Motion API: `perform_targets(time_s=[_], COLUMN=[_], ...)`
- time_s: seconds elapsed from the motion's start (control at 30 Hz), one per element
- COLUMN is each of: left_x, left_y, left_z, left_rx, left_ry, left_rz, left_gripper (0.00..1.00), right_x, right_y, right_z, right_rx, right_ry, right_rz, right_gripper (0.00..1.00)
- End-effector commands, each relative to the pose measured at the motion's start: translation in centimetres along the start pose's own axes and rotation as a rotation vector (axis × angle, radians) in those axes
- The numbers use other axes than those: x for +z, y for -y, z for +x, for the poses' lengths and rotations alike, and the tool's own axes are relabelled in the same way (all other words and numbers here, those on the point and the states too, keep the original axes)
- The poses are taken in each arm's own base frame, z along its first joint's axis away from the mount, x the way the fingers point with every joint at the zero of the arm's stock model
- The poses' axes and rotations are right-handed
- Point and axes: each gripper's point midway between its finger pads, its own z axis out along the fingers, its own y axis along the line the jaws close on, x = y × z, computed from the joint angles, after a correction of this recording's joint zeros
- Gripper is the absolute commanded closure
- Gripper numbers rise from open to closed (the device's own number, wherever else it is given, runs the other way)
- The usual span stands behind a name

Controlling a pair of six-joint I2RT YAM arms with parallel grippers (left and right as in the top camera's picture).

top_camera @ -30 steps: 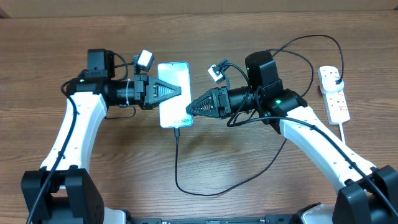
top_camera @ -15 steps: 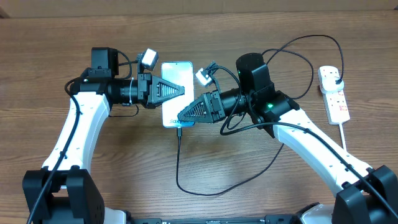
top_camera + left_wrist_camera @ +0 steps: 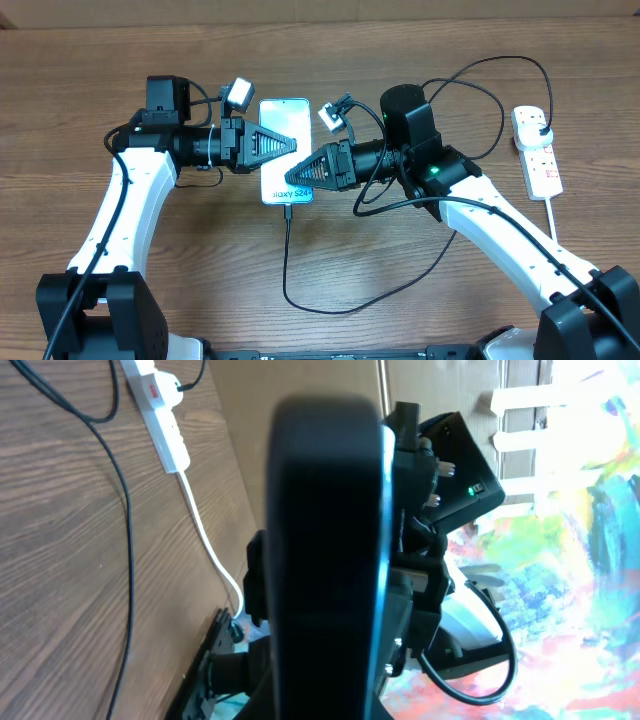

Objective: Plug charger to phone and switch on socket

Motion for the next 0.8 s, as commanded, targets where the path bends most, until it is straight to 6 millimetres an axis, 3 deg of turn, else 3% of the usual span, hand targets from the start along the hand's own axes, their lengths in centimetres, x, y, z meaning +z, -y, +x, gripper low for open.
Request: perform_targets(time_s=[0.0, 0.13, 0.33, 0.53, 0.63, 0.77], left_x=[0.2, 0.2, 0.2, -0.5, -1.3, -2.1], left_y=[1.6, 1.7, 1.0, -2.1, -3.8, -5.5], left_z=[0.0, -0.2, -0.9, -2.4, -3.1, -3.8], left_rx=[0.048, 0.070, 0.124, 0.144, 0.133, 0.127], left_ry=[-0.015, -0.014, 0.002, 0.071, 0.111, 0.148], left_rz=[0.037, 0.037, -0.013, -0.202, -0.307, -0.416], left_gripper=[0.96, 0.93, 0.35, 0.04, 0.00, 0.00], right_x=[0.0, 0.0, -0.1, -0.3, -0.7, -1.9], right_y=[0.3, 0.3, 0.5, 1.5, 3.4, 8.1], right_z=[-0.2, -0.4, -0.7, -1.1, -0.8, 0.1], right_rx=[-0.001, -0.024, -0.027, -0.021, 0.016, 0.074], right_ry=[0.013, 0.023, 0.038, 0.066, 0.078, 0.111], right_rz=[0.010, 0.015, 0.027, 0.072, 0.151, 0.377], right_gripper=[0.92, 0.97, 0.96, 0.96, 0.96, 0.96])
